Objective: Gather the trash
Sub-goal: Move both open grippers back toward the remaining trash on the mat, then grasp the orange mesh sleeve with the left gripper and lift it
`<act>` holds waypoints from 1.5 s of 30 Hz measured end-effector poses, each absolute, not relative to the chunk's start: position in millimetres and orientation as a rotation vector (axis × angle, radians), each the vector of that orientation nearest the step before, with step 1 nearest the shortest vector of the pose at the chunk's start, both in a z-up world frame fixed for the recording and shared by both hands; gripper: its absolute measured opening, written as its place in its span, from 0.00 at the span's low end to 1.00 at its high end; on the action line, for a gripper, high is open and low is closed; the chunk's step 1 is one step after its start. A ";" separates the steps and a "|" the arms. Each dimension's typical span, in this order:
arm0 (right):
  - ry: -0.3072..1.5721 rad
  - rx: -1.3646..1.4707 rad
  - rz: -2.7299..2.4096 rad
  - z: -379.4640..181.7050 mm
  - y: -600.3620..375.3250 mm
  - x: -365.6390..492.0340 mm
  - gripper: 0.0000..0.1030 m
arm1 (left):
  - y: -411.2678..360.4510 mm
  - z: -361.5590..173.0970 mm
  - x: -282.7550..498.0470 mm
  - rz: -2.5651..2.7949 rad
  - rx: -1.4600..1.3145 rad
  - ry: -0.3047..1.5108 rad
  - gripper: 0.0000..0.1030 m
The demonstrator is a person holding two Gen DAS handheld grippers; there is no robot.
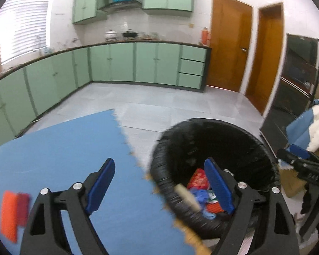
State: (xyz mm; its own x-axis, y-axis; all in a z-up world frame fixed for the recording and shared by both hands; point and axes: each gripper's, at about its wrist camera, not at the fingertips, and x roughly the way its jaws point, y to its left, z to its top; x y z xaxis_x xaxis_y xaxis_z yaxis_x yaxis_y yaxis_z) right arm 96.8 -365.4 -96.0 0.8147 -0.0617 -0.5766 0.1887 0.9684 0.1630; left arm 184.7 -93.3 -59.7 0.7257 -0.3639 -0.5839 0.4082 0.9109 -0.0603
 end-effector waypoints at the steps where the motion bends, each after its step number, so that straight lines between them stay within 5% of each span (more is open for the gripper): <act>1: 0.598 0.213 -0.119 -92.8 -354.4 97.5 0.90 | -81.2 -58.4 182.6 -0.404 0.068 0.627 0.82; 22: 0.639 0.077 0.208 -107.3 -97.9 165.6 0.90 | 186.8 -93.8 147.0 0.100 0.033 0.642 0.82; 45: 0.731 0.015 0.210 -148.8 -56.3 179.3 0.90 | 202.5 -170.9 199.6 0.112 0.054 0.883 0.82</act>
State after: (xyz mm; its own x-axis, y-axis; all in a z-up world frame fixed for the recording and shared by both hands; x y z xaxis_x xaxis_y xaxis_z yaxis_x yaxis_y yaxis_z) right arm 179.3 -56.3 -148.8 0.7245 0.1952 -0.6611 -0.1849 0.9790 0.0863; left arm 199.6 202.5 -170.9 0.6297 0.1202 -0.7675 -0.0757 0.9928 0.0933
